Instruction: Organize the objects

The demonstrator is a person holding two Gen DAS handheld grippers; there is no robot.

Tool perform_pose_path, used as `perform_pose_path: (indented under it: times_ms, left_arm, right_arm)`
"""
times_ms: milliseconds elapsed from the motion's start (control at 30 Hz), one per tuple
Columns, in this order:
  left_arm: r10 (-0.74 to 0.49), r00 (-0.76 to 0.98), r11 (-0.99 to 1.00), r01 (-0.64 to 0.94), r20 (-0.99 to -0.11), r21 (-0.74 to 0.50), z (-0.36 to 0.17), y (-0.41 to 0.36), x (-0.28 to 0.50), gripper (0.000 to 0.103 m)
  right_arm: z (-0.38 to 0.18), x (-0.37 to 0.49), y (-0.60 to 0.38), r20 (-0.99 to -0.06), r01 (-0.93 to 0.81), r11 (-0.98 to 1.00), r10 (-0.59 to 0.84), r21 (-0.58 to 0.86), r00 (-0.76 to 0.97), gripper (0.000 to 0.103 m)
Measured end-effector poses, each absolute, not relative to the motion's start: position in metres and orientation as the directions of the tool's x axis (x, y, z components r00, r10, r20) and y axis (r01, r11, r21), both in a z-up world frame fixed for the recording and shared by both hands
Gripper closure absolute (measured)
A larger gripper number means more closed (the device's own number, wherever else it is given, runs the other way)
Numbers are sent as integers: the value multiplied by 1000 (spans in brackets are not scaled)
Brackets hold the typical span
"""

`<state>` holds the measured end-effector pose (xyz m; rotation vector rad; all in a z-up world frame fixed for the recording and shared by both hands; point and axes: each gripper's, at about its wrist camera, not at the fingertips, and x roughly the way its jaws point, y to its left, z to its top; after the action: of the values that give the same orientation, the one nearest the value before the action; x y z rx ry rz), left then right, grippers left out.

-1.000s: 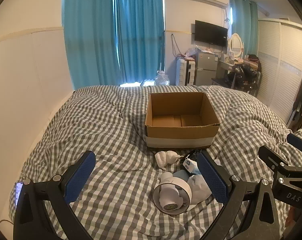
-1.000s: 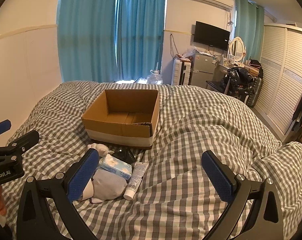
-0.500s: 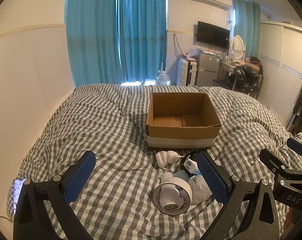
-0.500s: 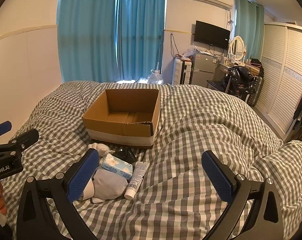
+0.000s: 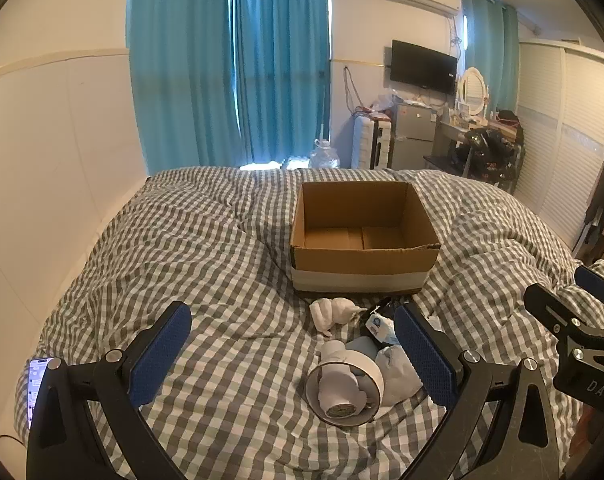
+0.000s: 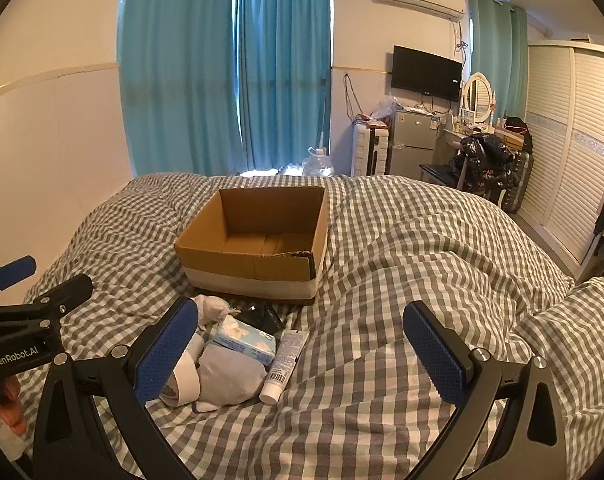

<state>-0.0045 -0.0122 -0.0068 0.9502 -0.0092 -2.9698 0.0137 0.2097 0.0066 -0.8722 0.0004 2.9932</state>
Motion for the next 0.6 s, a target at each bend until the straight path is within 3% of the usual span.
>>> perform_pose_path:
  times_ms: [600]
  left_arm:
    - [-10,-830,-1000,9,-558,4,6,-11,7,0]
  right_arm:
    - [17,25,200,-519,4,-999,16,-36,-855,0]
